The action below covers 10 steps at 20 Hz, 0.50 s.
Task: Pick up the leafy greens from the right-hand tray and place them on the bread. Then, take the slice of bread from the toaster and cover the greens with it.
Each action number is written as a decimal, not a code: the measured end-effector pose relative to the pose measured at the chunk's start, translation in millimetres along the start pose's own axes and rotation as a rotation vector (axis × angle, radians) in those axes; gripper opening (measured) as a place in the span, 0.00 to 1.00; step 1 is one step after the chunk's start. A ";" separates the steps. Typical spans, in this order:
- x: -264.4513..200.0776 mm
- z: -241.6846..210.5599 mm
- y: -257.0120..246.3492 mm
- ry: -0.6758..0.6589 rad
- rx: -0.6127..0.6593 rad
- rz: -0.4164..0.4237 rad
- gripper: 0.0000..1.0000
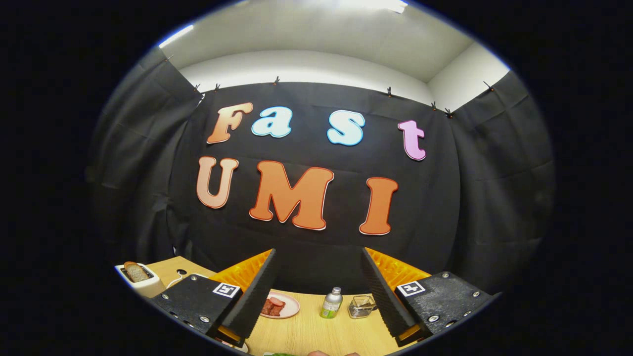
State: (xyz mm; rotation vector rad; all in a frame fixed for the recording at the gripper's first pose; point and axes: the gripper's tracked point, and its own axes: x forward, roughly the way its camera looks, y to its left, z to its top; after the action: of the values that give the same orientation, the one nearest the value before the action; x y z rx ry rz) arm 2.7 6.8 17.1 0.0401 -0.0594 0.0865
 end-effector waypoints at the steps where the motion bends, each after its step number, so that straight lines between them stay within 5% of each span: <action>1: 1.1 -1.6 1.5 0.000 -0.006 0.004 0.99; 10: -10.3 -61.8 12.2 0.168 -0.015 0.055 0.99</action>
State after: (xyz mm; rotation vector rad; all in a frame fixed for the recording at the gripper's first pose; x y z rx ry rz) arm -5.1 20.7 -44.7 0.0158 0.1064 0.1439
